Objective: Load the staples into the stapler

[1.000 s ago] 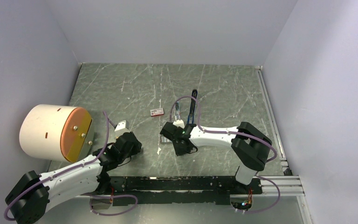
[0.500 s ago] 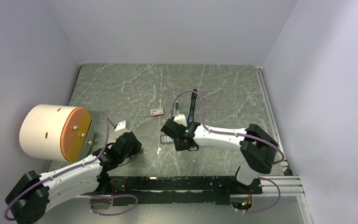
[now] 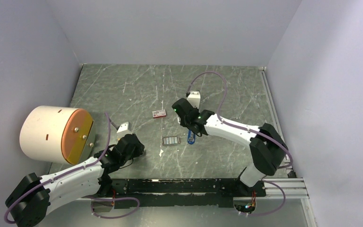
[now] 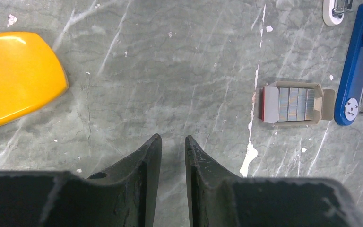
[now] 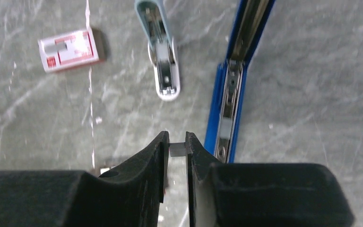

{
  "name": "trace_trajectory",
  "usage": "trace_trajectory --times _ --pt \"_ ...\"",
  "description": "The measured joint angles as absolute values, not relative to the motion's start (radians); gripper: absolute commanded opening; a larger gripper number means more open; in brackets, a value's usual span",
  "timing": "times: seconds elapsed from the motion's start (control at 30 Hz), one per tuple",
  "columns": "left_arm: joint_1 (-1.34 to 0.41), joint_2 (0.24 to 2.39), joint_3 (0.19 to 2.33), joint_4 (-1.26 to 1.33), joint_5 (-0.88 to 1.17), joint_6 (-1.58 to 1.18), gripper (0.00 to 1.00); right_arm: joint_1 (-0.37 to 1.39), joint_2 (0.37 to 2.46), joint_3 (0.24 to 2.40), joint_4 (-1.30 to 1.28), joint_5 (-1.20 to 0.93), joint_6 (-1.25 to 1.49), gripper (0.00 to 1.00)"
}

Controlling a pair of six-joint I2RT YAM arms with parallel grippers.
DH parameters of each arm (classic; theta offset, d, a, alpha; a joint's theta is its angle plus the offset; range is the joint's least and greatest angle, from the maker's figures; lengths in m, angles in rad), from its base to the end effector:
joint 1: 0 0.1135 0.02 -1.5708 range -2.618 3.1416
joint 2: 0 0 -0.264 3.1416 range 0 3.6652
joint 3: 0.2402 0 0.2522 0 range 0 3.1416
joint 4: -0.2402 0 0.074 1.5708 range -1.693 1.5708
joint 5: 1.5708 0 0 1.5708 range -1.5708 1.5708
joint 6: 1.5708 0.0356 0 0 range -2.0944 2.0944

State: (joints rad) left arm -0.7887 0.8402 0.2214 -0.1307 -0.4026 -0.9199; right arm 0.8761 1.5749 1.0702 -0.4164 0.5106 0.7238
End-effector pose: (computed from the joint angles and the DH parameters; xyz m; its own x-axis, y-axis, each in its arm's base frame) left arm 0.1201 -0.1011 0.1442 -0.6494 -0.3849 -0.6559 -0.1090 0.9007 -0.4206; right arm 0.2234 0.2409 0.2279 -0.7005 0.0619 -0.7110 -0.0228 0.9938 0.1090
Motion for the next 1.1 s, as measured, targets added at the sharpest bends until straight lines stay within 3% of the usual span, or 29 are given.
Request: trace_trajectory --times 0.5,1.1 --pt "-0.789 0.862 0.221 -0.116 -0.378 -0.920 0.31 0.837 1.829 1.135 -0.133 0.522 0.561 0.22" --pt "-0.789 0.883 0.221 -0.101 -0.373 -0.921 0.31 0.808 1.864 1.118 -0.026 0.514 0.522 0.22"
